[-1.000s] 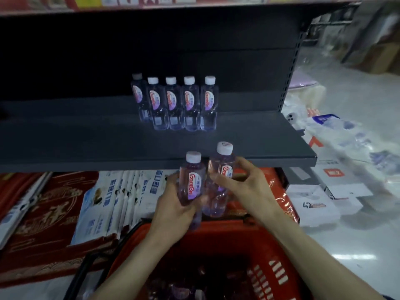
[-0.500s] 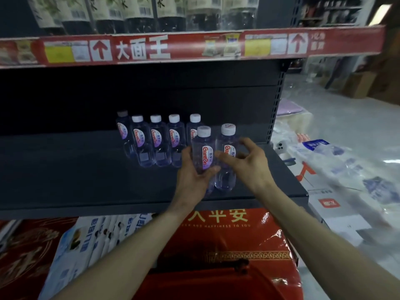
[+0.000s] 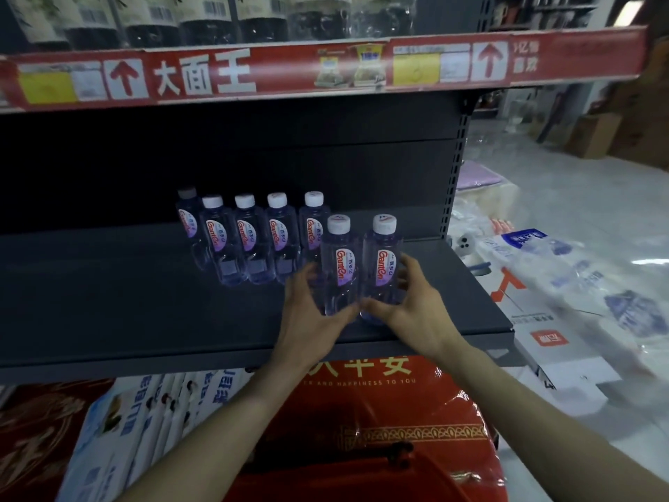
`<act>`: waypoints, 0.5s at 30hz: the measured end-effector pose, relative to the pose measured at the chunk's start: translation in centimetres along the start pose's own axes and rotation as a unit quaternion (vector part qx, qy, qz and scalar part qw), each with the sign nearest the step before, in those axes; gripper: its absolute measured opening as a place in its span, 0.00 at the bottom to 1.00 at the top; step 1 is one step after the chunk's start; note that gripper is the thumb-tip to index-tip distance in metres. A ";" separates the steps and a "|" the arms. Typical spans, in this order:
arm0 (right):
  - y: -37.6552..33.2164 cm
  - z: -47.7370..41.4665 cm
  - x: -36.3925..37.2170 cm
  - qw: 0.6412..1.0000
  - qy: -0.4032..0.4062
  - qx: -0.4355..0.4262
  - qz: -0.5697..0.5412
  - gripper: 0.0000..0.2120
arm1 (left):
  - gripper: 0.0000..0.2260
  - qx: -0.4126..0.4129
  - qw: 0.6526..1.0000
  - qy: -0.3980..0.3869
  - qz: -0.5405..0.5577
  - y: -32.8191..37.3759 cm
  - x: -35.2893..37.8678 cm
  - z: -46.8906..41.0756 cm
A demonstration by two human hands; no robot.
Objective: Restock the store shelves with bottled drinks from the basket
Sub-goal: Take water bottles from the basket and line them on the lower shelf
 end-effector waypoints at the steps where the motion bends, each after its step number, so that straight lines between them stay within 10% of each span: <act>1: 0.6 0.2 0.1 1.000 -0.001 0.009 0.019 0.38 | 0.40 -0.015 1.000 0.021 -0.013 -0.6 -0.3 0.5; 15: 3.8 -1.0 0.0 0.992 0.055 0.070 0.090 0.27 | 0.21 -0.061 0.996 0.049 -0.049 -1.1 1.4 -1.6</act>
Point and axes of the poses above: each hand's wrist, its own z-axis away from the middle knuckle, its own x-axis out of the palm, y = z × x, the point moved 4 cm from there along -z, towards the middle knuckle, and after that the axes turned 11 degrees about -y, right-handed, at the moved point
